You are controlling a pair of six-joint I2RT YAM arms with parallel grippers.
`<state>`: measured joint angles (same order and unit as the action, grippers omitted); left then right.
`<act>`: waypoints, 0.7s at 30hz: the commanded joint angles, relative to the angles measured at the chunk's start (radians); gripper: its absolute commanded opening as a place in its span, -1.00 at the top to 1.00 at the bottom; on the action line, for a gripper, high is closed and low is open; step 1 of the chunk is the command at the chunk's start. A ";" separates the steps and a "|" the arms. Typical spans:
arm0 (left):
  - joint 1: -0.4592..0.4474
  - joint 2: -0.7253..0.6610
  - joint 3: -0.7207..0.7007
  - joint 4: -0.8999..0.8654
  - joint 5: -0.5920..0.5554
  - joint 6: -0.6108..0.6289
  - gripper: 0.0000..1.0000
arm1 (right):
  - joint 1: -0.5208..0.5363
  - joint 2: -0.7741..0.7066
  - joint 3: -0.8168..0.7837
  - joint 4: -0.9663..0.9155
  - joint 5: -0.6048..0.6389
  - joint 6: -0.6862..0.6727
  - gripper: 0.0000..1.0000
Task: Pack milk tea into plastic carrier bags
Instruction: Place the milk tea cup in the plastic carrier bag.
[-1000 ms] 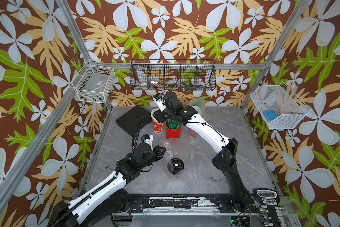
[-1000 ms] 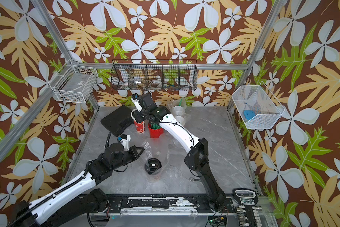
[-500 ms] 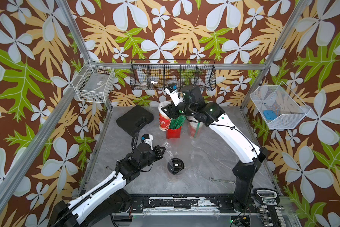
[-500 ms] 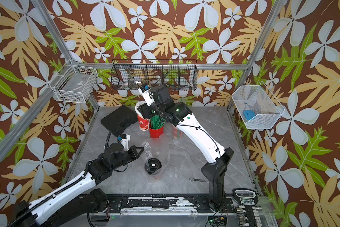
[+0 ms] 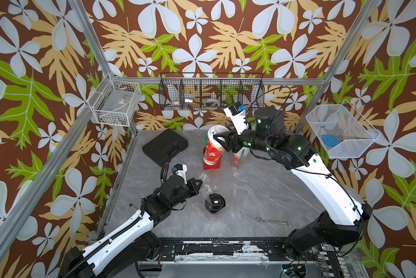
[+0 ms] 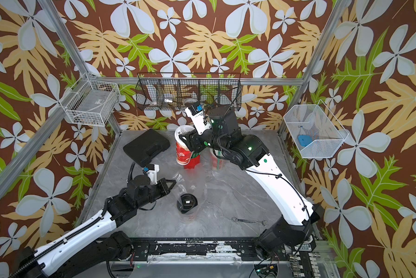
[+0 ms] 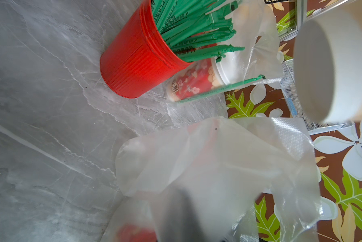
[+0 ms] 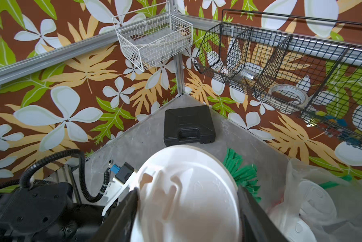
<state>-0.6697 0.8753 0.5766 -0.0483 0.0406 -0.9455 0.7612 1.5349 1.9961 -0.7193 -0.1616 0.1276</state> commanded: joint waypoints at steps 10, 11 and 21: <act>0.001 -0.006 0.016 0.003 -0.016 0.016 1.00 | 0.053 -0.133 -0.186 -0.010 -0.082 0.049 -0.25; 0.001 -0.007 0.016 0.002 -0.018 0.016 1.00 | 0.057 -0.138 -0.205 -0.008 -0.081 0.052 -0.25; 0.001 -0.027 0.024 -0.004 -0.022 0.013 1.00 | 0.061 -0.150 -0.361 0.065 0.036 0.076 -0.21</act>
<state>-0.6697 0.8558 0.5919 -0.0570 0.0265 -0.9371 0.8188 1.3914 1.6482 -0.7158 -0.1726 0.1951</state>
